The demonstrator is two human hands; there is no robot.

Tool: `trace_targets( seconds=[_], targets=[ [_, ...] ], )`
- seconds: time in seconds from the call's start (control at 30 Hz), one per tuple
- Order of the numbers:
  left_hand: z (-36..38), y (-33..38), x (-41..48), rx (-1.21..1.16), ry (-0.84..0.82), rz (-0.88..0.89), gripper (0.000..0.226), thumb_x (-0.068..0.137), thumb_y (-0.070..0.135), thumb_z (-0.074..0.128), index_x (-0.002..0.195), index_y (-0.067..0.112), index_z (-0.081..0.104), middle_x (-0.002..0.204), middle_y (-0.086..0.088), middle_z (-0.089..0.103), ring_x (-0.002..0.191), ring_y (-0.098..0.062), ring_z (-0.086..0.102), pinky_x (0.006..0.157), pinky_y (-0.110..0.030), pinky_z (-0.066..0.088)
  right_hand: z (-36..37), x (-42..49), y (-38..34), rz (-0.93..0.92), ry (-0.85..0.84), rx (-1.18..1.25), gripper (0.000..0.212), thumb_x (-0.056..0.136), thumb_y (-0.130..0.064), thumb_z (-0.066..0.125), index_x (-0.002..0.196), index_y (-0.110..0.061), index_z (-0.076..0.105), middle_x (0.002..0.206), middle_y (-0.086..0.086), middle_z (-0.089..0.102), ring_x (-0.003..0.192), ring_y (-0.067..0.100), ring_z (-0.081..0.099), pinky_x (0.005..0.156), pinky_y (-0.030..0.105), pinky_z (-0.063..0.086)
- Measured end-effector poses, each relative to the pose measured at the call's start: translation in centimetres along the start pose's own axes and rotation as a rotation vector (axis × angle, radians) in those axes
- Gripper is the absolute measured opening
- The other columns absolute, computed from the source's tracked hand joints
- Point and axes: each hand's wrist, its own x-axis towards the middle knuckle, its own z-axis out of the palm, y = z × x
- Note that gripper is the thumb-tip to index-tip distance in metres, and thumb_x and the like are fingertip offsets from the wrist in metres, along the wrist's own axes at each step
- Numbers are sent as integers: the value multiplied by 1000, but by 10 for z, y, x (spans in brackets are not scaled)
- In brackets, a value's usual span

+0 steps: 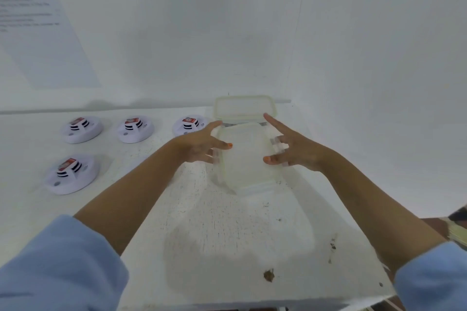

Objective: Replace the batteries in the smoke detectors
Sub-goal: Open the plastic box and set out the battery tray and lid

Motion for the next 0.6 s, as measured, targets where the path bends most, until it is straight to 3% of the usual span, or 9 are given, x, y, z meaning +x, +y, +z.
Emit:
trace_targets(
  seconds=[0.07,0.13,0.2,0.23,0.27,0.33,0.4,0.5,0.6],
  targets=[
    [-4,4,-3,-1,67,-56,90,82,3,67,147,31,12,118,-7,57,84,-23,63,60,-35,56,0,6,-3,-15,110,2,99,74,-19,76,140,-53,10,132,5,37,119,24,48,73,26,51],
    [-5,6,-8,30,80,-128,100,78,10,73,147,32,5,134,-15,49,85,-28,64,57,-39,58,0,15,-4,-23,257,-79,100,75,-25,75,144,-45,5,142,7,34,129,25,38,90,37,48],
    [-1,6,-14,143,102,-197,104,76,25,76,146,36,0,134,-22,45,95,-35,61,63,-42,57,-1,23,-4,-18,405,-190,98,78,-32,72,147,-36,2,142,6,39,128,28,39,102,40,40],
    [0,5,-15,207,142,-209,105,76,35,75,146,36,-3,136,-23,41,105,-37,56,71,-45,55,-4,22,-4,9,433,-201,98,78,-36,71,148,-34,2,133,3,47,120,29,45,98,40,41],
    [0,3,-13,244,203,-189,105,76,43,72,146,36,-5,142,-22,34,116,-39,49,81,-47,52,-8,19,-6,58,398,-163,97,78,-39,70,147,-35,2,126,0,51,109,28,51,89,39,47],
    [-1,-1,-8,184,287,-82,97,80,44,67,146,37,-3,153,-14,20,130,-38,36,99,-49,42,-16,4,-12,208,160,-64,97,77,-34,72,146,-41,3,131,5,50,94,30,61,75,36,55],
    [-3,-4,-3,37,259,20,87,84,28,67,146,39,8,152,-7,21,127,-33,39,100,-47,42,-18,-11,-16,276,-63,-45,98,77,-19,73,144,-45,7,120,10,58,81,28,66,73,37,57],
    [-2,-2,-5,-40,152,31,68,88,12,60,141,38,26,142,-8,37,111,-32,49,89,-44,48,-16,-13,-8,226,-43,35,92,79,-1,69,143,-41,17,101,10,63,75,25,64,71,36,58],
    [-7,-1,-6,-103,40,-22,60,88,7,58,136,36,38,141,-7,38,111,-34,50,82,-43,51,-19,-1,-1,185,89,208,83,80,7,62,143,-32,24,84,13,60,72,22,59,70,37,57]
  ],
)
